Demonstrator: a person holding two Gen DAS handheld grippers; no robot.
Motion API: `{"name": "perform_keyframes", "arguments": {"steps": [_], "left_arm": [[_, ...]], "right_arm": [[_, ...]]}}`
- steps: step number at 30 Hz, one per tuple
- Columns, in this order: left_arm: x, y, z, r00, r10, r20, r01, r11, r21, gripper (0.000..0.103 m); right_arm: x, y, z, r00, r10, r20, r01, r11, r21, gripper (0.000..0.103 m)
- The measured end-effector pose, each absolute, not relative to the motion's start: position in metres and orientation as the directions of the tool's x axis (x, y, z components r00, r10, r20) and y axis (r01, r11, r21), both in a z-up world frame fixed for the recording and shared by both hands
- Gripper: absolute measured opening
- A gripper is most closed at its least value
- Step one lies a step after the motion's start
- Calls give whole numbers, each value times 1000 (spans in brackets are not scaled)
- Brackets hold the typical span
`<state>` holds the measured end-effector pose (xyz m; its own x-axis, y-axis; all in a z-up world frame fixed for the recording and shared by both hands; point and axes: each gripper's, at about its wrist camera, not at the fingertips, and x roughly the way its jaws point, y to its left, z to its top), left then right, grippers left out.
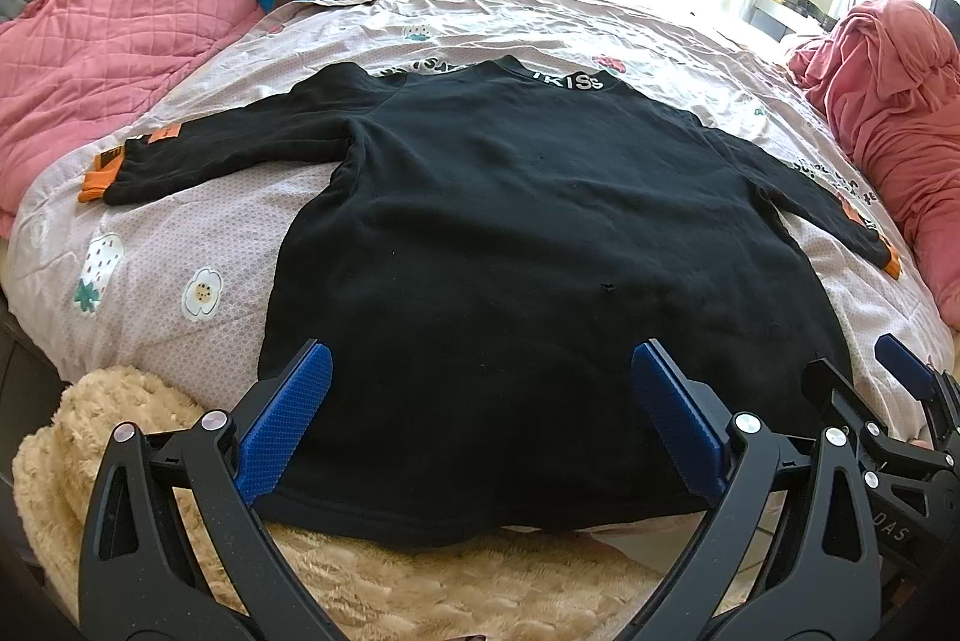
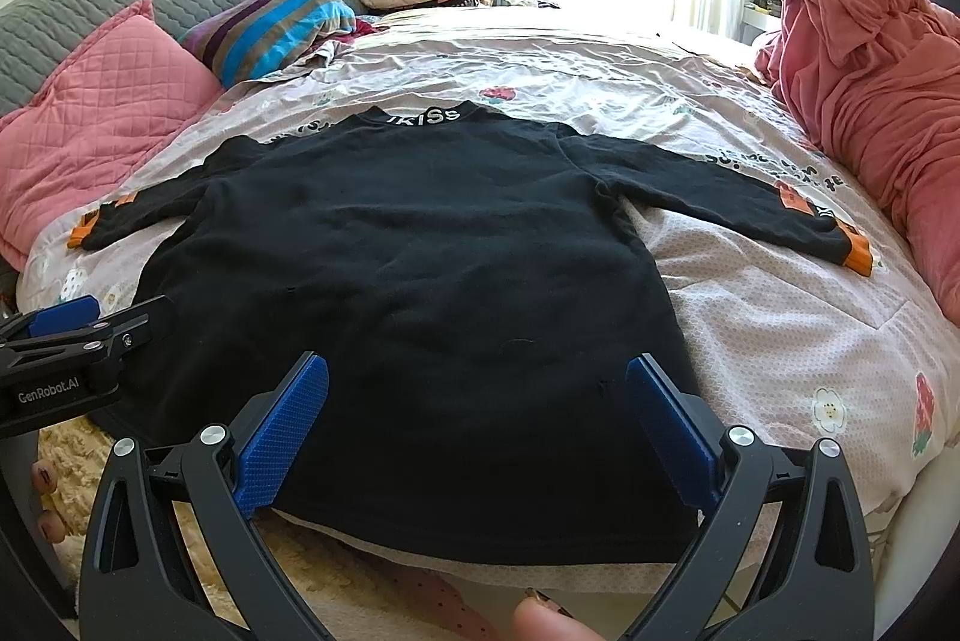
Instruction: Fold small clothes
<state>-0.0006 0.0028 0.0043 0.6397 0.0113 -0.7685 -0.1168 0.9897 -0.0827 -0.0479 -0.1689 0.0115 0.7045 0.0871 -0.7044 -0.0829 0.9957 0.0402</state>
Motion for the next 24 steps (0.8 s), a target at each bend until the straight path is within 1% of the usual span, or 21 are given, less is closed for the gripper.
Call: {"name": "perform_keyframes", "arguments": {"steps": [24], "left_arm": [[-1, 1, 7, 644, 13, -765, -121, 989, -84, 94]], "right_arm": [[-51, -170, 14, 705, 83, -704, -78, 996, 39, 99]]}}
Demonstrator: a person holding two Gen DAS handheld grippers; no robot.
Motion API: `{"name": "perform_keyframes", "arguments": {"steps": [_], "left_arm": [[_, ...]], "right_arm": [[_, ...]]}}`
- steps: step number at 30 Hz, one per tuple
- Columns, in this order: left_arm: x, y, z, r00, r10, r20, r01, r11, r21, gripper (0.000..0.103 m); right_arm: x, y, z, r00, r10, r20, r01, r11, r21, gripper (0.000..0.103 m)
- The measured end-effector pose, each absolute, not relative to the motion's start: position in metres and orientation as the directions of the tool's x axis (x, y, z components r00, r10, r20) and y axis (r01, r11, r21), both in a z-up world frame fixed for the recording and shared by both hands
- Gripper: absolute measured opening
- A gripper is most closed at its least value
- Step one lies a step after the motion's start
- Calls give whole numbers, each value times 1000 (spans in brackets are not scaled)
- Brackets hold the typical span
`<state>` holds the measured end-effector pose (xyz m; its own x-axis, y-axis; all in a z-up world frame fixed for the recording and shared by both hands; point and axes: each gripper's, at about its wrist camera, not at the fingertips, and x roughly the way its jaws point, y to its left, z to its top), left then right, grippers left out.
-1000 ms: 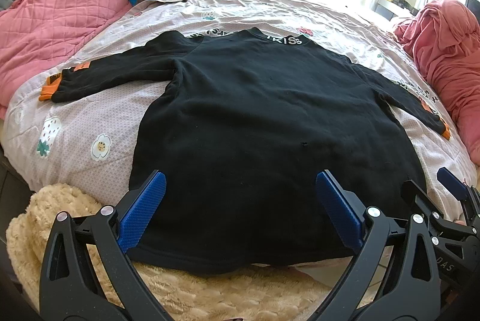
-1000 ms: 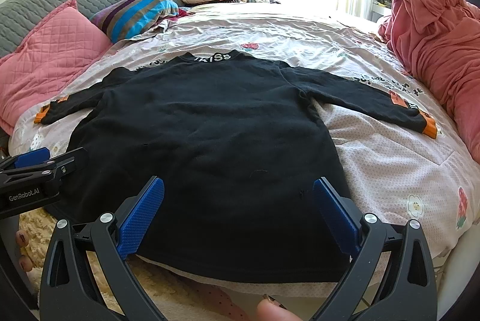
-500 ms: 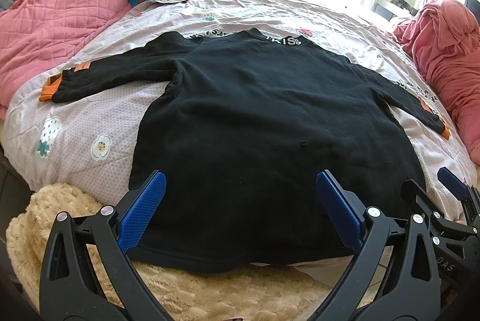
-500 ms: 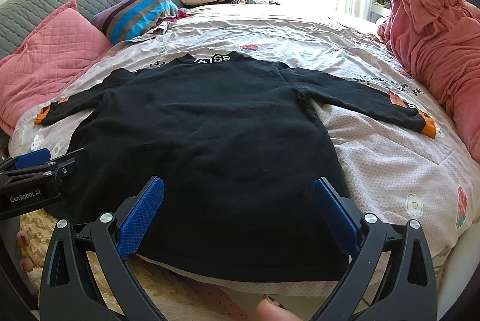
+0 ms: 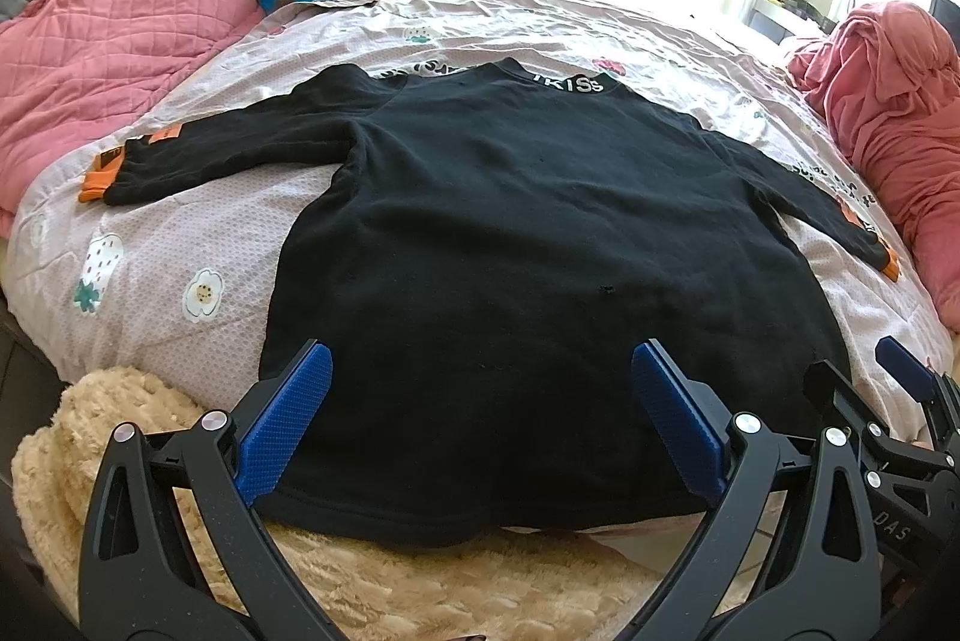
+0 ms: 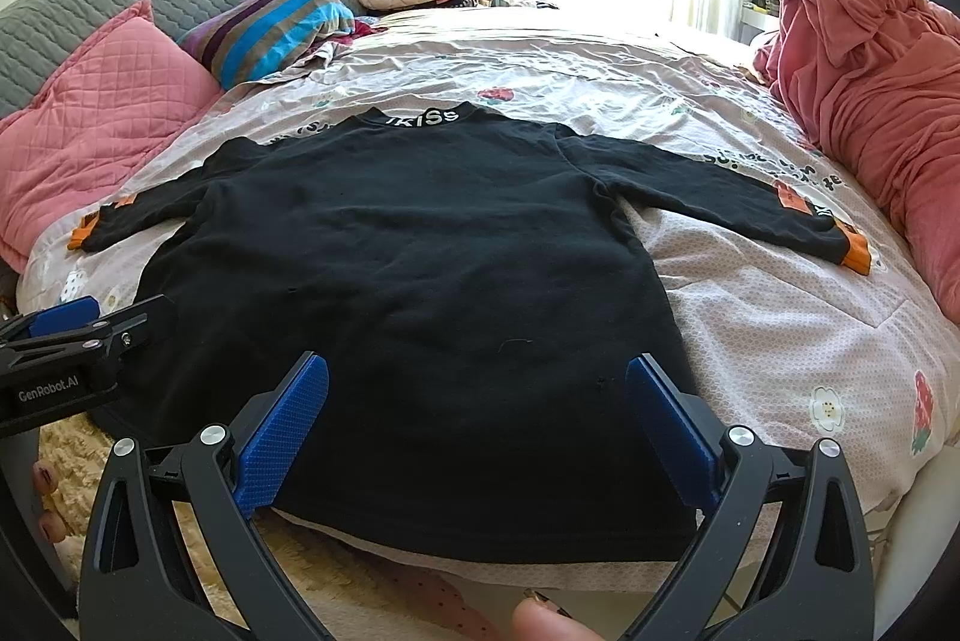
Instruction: Fold small clothes
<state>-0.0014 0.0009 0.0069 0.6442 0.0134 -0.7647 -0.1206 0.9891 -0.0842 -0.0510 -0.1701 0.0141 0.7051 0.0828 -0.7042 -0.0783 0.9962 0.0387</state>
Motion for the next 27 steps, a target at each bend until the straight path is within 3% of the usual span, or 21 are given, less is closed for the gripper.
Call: {"name": "perform_keyframes", "arguments": {"steps": [27], "left_arm": [[13, 3, 4, 630, 12, -776, -130, 987, -91, 94]], "right_arm": [[-26, -182, 17, 715, 81, -694, -65, 997, 50, 99]]}}
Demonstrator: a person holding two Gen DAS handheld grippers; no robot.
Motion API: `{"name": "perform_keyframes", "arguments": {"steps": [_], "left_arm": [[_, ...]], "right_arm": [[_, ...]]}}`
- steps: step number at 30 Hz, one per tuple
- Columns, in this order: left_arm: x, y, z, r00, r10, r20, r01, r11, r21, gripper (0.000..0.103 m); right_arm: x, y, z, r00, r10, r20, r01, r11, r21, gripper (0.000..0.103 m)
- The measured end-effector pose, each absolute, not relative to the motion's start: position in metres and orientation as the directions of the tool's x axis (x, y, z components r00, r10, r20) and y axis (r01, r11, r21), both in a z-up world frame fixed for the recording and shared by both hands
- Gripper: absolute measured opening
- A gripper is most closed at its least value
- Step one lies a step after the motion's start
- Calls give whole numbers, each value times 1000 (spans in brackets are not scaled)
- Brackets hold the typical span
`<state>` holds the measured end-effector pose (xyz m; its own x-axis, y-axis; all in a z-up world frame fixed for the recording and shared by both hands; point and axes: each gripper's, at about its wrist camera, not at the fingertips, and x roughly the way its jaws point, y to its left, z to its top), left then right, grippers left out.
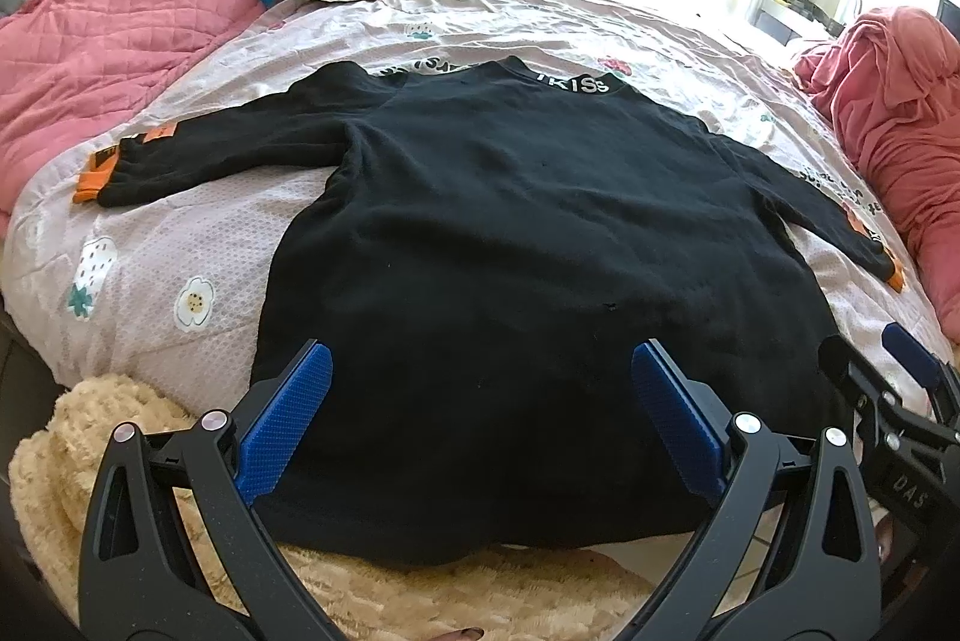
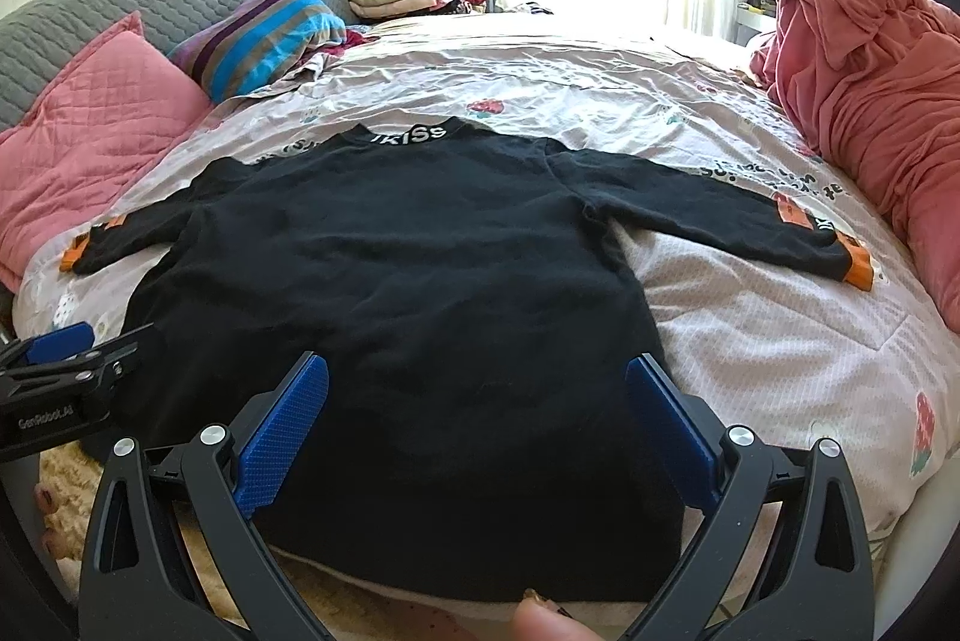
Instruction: Fold small clothes
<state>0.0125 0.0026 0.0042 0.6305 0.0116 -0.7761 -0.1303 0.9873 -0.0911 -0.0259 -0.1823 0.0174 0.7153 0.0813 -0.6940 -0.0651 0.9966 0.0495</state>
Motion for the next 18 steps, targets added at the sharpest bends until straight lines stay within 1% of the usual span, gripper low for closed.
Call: {"name": "perform_keyframes", "arguments": {"steps": [10, 18], "left_arm": [[32, 8, 6, 630, 35, -776, -152, 985, -79, 94], [56, 6, 13, 635, 48, -771, -138, 989, -53, 94]], "right_arm": [[5, -190, 17, 723, 64, -688, -56, 998, 34, 99], [29, -194, 26, 735, 82, -673, -55, 997, 62, 99]]}}
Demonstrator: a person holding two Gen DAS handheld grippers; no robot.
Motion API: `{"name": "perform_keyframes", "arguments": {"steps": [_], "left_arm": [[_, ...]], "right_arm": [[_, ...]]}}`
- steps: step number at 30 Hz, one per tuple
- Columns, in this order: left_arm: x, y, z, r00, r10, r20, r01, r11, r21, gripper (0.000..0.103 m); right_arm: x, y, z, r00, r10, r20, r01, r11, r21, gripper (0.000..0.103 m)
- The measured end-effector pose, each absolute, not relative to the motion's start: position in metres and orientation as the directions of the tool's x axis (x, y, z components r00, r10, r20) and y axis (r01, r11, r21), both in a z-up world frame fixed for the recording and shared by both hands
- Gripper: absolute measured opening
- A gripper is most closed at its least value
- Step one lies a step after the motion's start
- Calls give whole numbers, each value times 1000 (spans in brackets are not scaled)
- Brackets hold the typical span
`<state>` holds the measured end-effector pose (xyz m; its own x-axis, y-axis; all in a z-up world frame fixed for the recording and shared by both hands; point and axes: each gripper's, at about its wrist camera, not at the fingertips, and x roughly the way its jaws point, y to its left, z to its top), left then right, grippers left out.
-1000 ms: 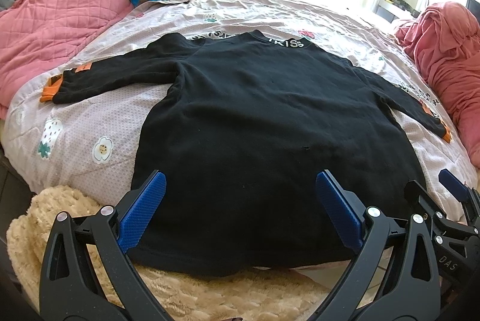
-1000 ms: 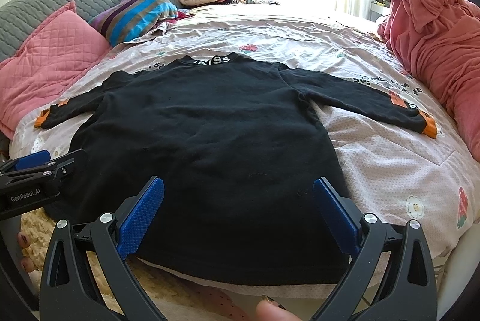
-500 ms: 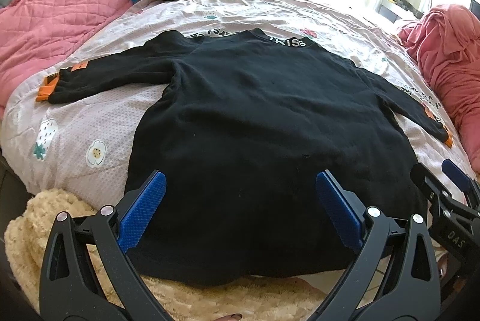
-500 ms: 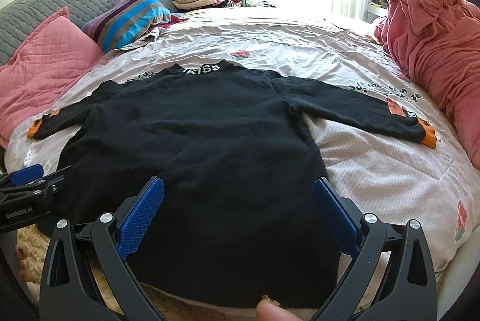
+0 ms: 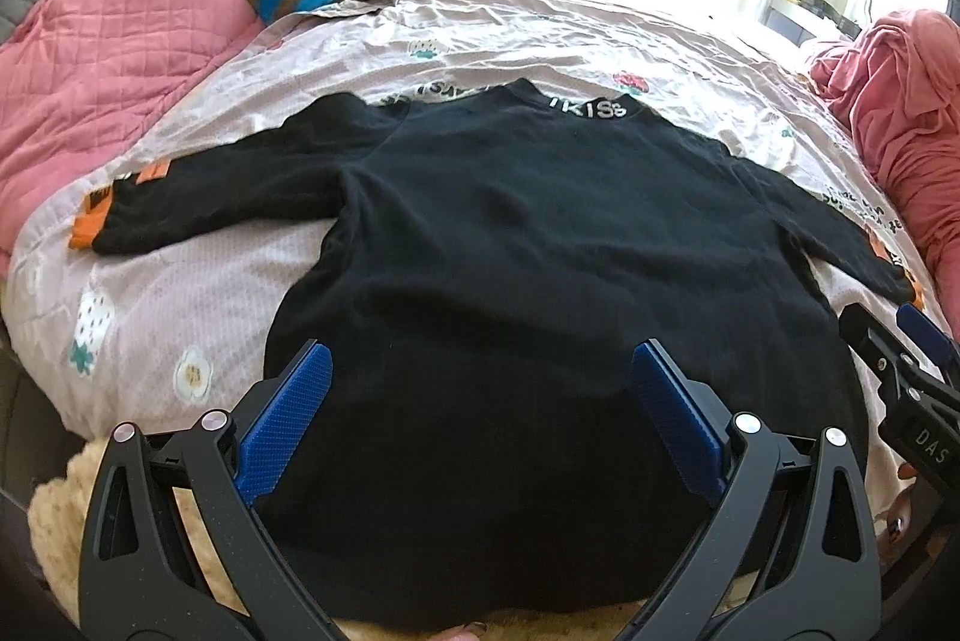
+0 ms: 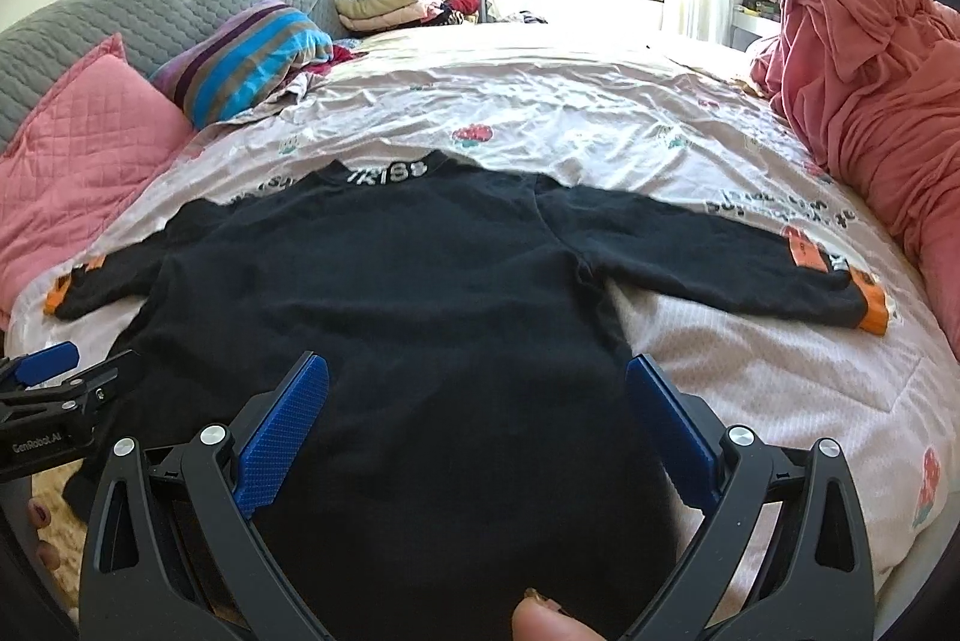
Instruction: Fold small clothes
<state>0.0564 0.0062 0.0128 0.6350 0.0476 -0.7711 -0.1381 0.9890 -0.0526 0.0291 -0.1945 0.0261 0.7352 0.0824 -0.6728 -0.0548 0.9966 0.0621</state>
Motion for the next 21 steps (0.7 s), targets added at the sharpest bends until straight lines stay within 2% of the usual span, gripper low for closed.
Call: {"name": "perform_keyframes", "arguments": {"steps": [12, 21], "left_arm": [[95, 4, 22, 631, 64, -773, -124, 992, -20, 94], [132, -3, 16, 612, 1, -791, -82, 995, -62, 94]], "right_arm": [[62, -202, 32, 746, 85, -661, -51, 996, 70, 99], [93, -225, 23, 722, 67, -689, 8, 994, 105, 99]]}}
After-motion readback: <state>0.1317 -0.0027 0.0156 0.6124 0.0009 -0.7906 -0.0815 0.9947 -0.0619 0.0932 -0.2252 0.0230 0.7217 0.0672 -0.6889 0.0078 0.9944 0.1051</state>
